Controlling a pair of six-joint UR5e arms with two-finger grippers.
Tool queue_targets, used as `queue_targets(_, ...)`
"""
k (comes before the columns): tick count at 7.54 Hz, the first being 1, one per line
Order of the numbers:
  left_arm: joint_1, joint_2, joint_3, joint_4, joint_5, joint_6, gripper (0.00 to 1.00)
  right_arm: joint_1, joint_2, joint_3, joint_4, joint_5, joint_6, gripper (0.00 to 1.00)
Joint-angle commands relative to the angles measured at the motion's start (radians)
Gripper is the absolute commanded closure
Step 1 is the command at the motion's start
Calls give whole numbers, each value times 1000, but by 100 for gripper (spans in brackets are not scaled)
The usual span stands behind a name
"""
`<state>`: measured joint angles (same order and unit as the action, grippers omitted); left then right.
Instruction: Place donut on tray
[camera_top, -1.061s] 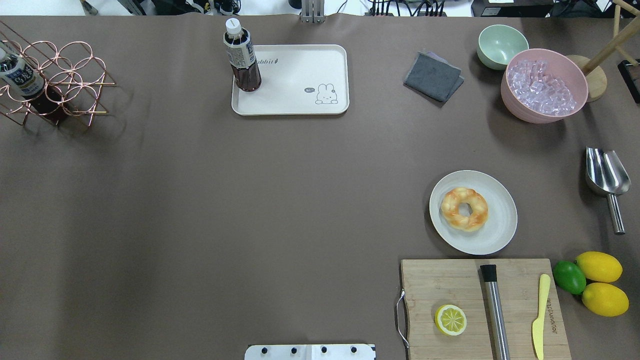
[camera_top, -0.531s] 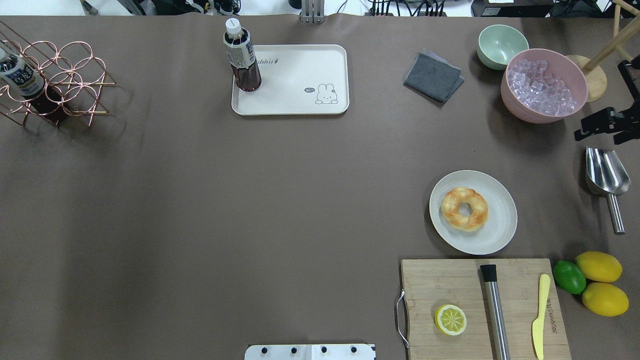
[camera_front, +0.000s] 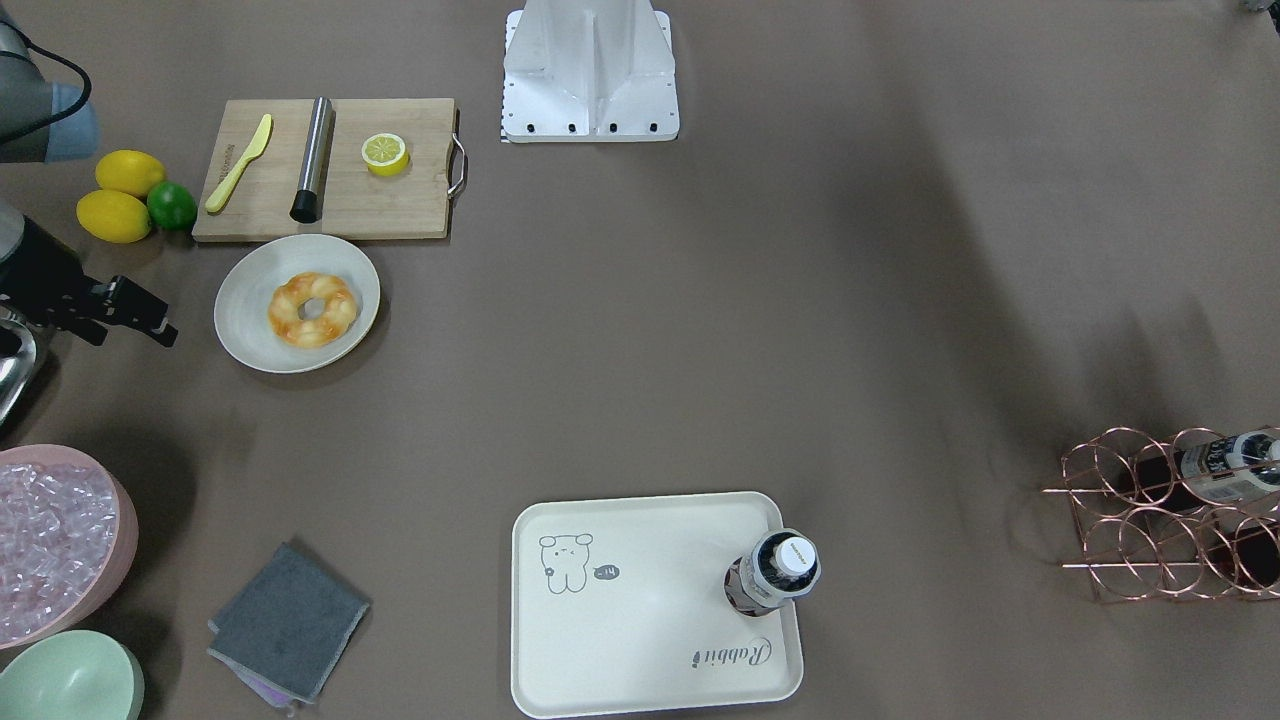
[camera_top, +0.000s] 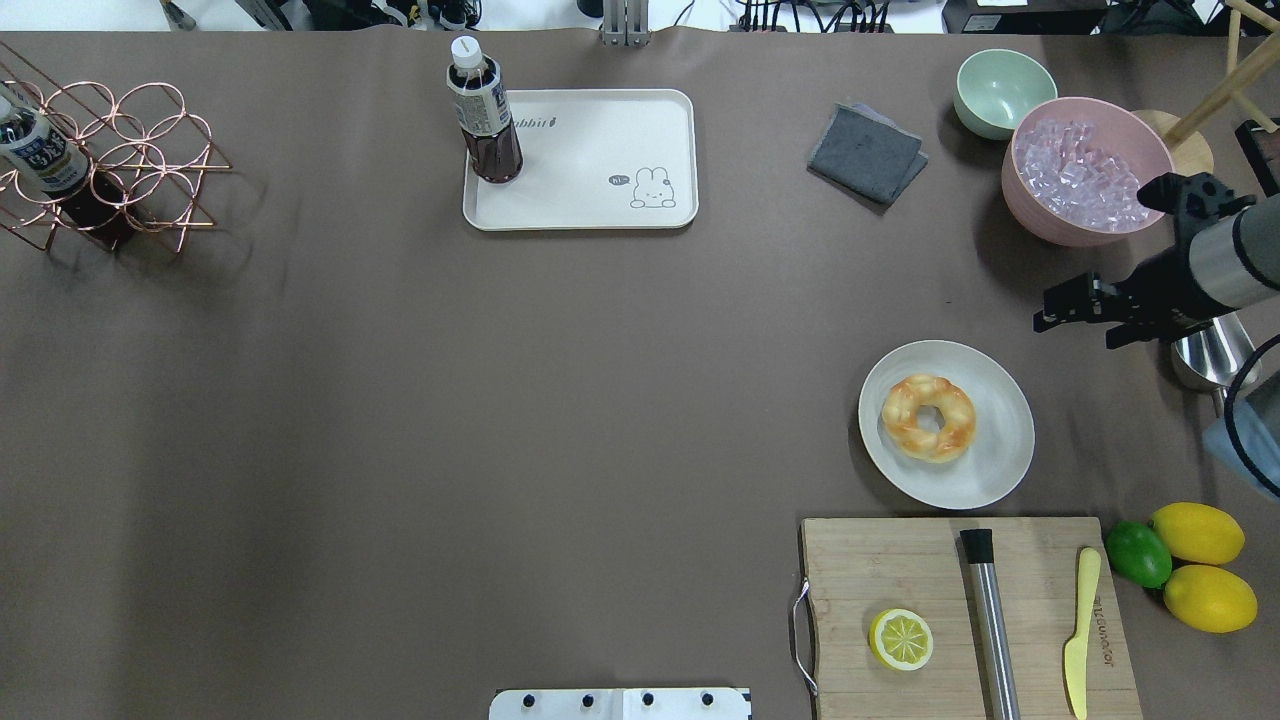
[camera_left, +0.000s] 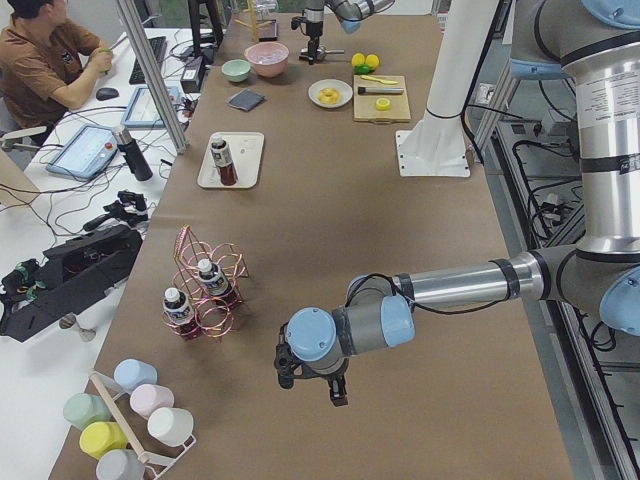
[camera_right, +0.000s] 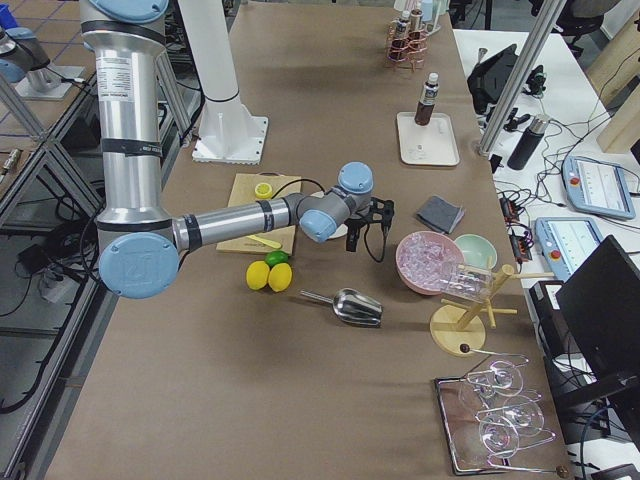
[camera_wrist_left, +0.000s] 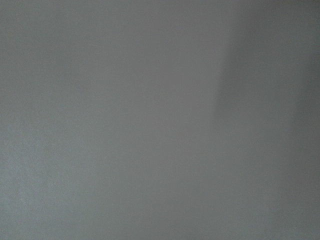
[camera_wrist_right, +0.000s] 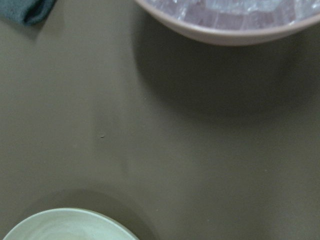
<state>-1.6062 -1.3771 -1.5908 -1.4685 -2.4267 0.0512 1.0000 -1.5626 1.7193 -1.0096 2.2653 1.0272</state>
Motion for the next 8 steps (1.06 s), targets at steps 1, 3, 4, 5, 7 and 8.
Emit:
queue_targets(1,0,-4,0,0,0,-1,2,-112,-24,-13,85,-75,80,0)
queue_targets(3,0,-4,-1,0,0,-1,2,-187,-19,-10,85,-151,108,0)
queue_targets(4,0,-4,-1,0,0,-1,2,-210,-16,-10,86,-170,116,0)
queue_targets(5,0,-7,-1,0,0,-1,2,-234,-10,-10,85,-202,111,0)
queue_targets(7,0,-16,-1,0,1,-1,2,-241,-17,-6,85,-196,119,29)
queue_targets(8,0,-16,-3,0,0,-2,2,-241,-19,-6,85,-196,114,68)
